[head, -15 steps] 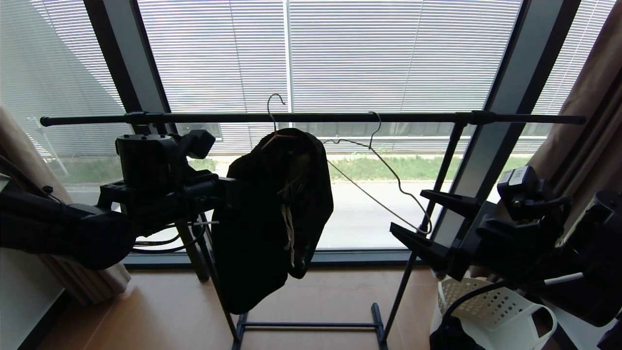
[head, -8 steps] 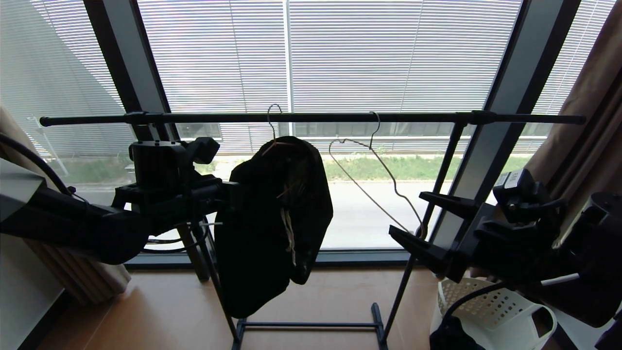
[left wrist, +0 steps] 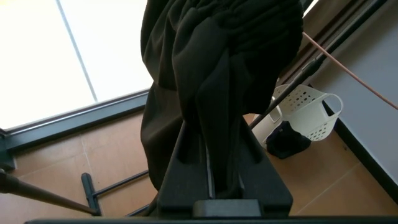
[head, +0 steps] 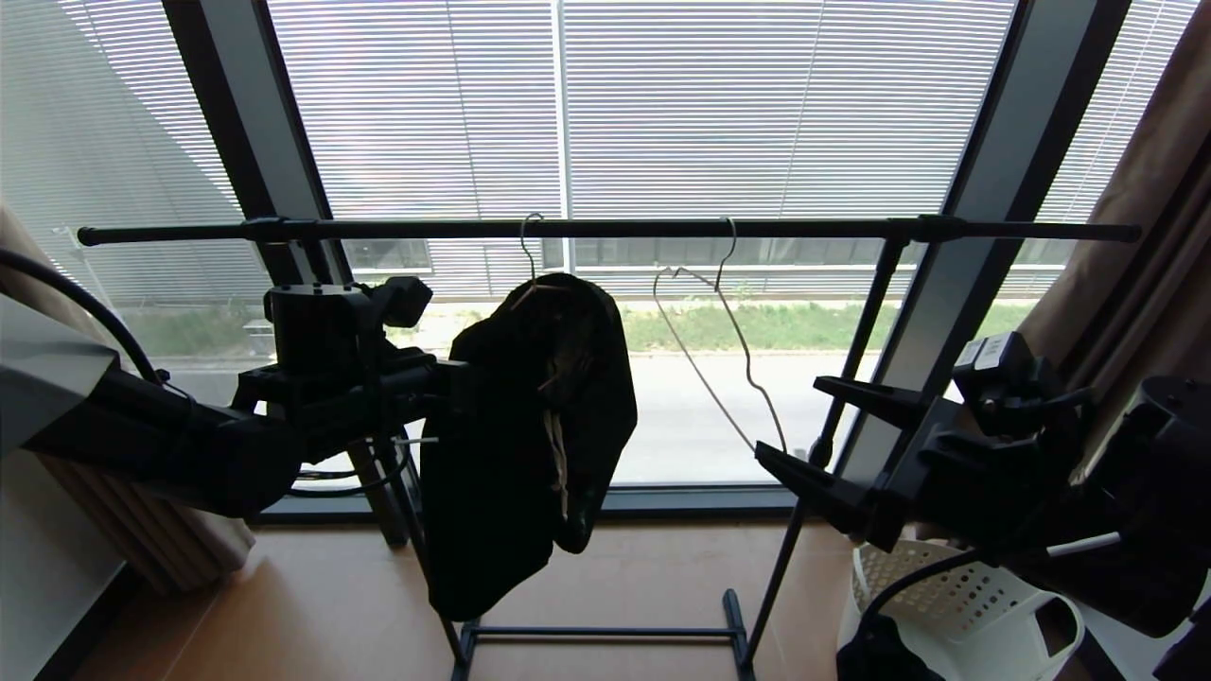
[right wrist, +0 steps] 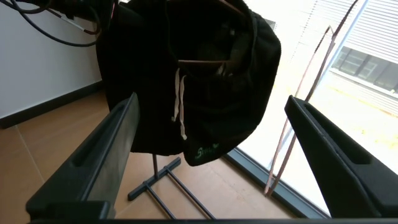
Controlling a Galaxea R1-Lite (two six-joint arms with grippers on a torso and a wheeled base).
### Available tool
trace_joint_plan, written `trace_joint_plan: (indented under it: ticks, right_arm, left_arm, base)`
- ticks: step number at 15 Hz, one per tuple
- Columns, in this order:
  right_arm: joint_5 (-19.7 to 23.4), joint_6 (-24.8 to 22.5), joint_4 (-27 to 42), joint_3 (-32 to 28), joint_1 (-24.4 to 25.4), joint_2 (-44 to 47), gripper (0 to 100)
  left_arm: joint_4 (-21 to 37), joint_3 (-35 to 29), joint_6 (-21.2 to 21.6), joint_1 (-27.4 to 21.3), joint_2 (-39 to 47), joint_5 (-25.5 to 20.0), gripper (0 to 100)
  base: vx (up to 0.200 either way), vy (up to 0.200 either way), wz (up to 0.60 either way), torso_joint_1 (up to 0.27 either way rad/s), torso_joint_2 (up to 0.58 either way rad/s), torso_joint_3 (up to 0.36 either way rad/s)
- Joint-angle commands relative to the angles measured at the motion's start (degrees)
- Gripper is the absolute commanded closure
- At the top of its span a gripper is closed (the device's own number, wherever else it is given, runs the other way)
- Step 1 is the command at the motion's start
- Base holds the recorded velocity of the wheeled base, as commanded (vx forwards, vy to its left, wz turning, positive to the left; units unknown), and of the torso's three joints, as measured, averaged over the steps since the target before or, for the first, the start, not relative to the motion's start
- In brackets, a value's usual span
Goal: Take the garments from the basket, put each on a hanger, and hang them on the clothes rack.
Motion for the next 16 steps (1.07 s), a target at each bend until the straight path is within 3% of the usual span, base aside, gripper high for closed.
trace_joint_plan:
  ticks: [1,9,10,16]
  right_arm:
    - [-0.01,-0.02,-0.12,-0.08,0.02,0.91,0]
    - [-0.01,-0.02,-0.12,-0.08,0.02,0.91,0]
    - [-0.01,-0.02,-0.12,-0.08,0.02,0.91,0]
    - [-0.01,-0.02,-0.12,0.1,0.02,1.26,0]
  left_arm:
    - [0.01,-0.06,-0.03,-0.1,-0.02,-0.02,100]
    - [0.01,-0.5,-0.03,-0.36,-0.11,-0.02,100]
    - [0.01,-0.5,-0.03,-0.36,-0.11,-0.02,0]
    - [0.28,4.51,0.14,-0.71,-6.35,-0.02,0]
  base:
    - [0.0,0.0,0.0,0.0,0.0,0.0]
    - [0.0,0.0,0.0,0.0,0.0,0.0]
    - [0.0,0.0,0.0,0.0,0.0,0.0]
    - [0.0,0.0,0.0,0.0,0.0,0.0]
